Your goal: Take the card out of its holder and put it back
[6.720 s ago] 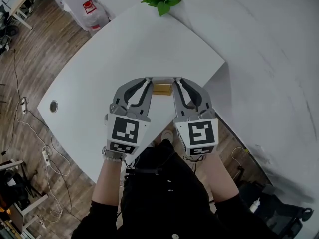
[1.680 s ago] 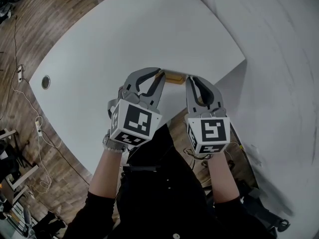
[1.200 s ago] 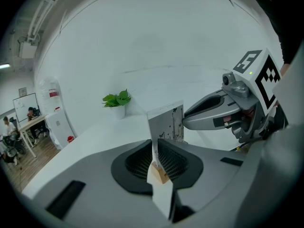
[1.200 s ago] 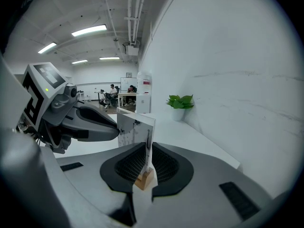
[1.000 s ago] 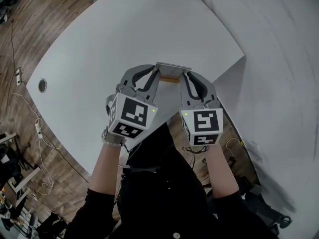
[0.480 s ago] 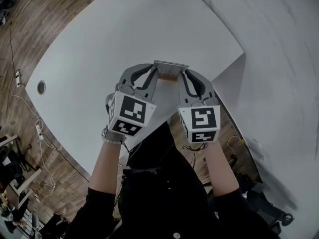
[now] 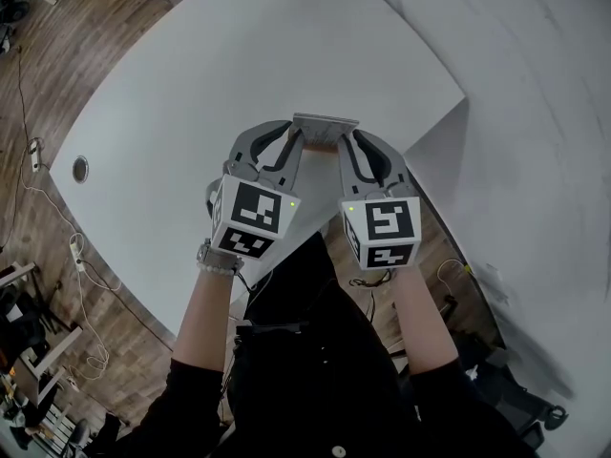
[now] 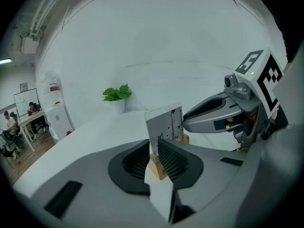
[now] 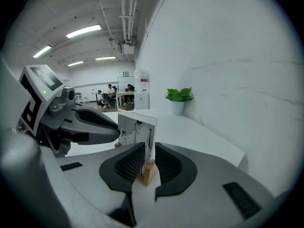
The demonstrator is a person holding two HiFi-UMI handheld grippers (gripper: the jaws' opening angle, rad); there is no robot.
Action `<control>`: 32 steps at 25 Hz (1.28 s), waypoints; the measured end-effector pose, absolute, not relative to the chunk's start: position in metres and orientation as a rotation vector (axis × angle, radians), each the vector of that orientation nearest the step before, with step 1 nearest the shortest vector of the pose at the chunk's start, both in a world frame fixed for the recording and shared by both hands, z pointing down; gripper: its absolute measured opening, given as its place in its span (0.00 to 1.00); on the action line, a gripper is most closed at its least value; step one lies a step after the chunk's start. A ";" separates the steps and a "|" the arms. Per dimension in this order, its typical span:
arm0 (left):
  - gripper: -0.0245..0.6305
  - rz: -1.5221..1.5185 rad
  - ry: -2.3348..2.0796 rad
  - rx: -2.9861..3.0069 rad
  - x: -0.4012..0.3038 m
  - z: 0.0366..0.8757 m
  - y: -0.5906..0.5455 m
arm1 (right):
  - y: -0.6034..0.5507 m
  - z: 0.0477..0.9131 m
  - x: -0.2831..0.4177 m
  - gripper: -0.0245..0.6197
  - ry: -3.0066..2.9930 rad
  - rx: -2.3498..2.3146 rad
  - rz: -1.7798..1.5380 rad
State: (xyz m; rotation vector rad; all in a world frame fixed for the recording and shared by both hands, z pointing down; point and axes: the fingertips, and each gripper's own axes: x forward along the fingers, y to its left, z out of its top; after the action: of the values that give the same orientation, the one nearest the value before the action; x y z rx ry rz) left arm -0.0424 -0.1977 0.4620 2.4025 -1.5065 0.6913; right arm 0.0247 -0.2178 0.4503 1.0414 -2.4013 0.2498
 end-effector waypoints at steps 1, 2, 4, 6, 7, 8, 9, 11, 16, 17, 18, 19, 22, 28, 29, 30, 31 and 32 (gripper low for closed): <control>0.11 0.686 -1.509 2.404 -0.043 0.461 -0.198 | -0.218 0.449 0.025 0.17 -2.403 1.046 0.251; 0.12 0.679 -1.510 2.408 -0.043 0.458 -0.198 | -0.218 0.447 0.025 0.19 -2.405 1.051 0.251; 0.13 0.660 -1.507 2.429 -0.044 0.448 -0.199 | -0.217 0.443 0.026 0.21 -2.410 1.059 0.250; 0.14 0.634 -1.508 2.439 -0.044 0.440 -0.199 | -0.216 0.439 0.028 0.22 -2.414 1.070 0.245; 0.14 0.623 -1.512 2.439 -0.045 0.436 -0.199 | -0.216 0.436 0.029 0.22 -2.416 1.077 0.241; 0.14 0.615 -1.518 2.439 -0.046 0.433 -0.198 | -0.216 0.433 0.030 0.22 -2.418 1.085 0.235; 0.14 0.608 -1.526 2.441 -0.047 0.429 -0.197 | -0.215 0.428 0.032 0.22 -2.419 1.097 0.225; 0.14 0.594 -1.541 2.453 -0.047 0.418 -0.193 | -0.215 0.419 0.035 0.22 -2.414 1.128 0.192; 0.13 0.555 -1.579 2.504 -0.048 0.384 -0.187 | -0.212 0.389 0.045 0.14 -2.432 1.200 0.135; 0.12 0.549 -1.587 2.515 -0.047 0.376 -0.186 | -0.212 0.382 0.046 0.13 -2.440 1.213 0.128; 0.11 0.545 -1.594 2.527 -0.047 0.369 -0.185 | -0.211 0.375 0.048 0.13 -2.447 1.225 0.121; 0.09 0.543 -1.602 2.538 -0.046 0.362 -0.183 | -0.210 0.369 0.050 0.12 -2.454 1.234 0.113; 0.08 0.538 -1.618 2.576 -0.044 0.340 -0.178 | -0.205 0.349 0.053 0.12 -2.476 1.238 0.087; 0.07 0.500 -1.655 2.643 -0.041 0.297 -0.168 | -0.196 0.310 0.049 0.12 -2.534 1.225 0.012; 0.07 0.492 -1.662 2.652 -0.041 0.290 -0.166 | -0.195 0.303 0.049 0.12 -2.545 1.230 -0.006; 0.07 0.490 -1.671 2.663 -0.041 0.283 -0.165 | -0.195 0.297 0.049 0.12 -2.556 1.233 -0.025; 0.07 0.495 -1.684 2.673 -0.041 0.276 -0.163 | -0.193 0.290 0.050 0.11 -2.567 1.235 -0.043; 0.07 0.495 -1.699 2.677 -0.041 0.269 -0.161 | -0.192 0.284 0.051 0.11 -2.578 1.234 -0.061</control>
State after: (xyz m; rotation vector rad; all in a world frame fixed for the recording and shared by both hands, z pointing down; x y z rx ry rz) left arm -0.0408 -0.1612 0.2692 2.6766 -1.6993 0.4950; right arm 0.0506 -0.1915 0.2843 1.2336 -2.5778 -0.0607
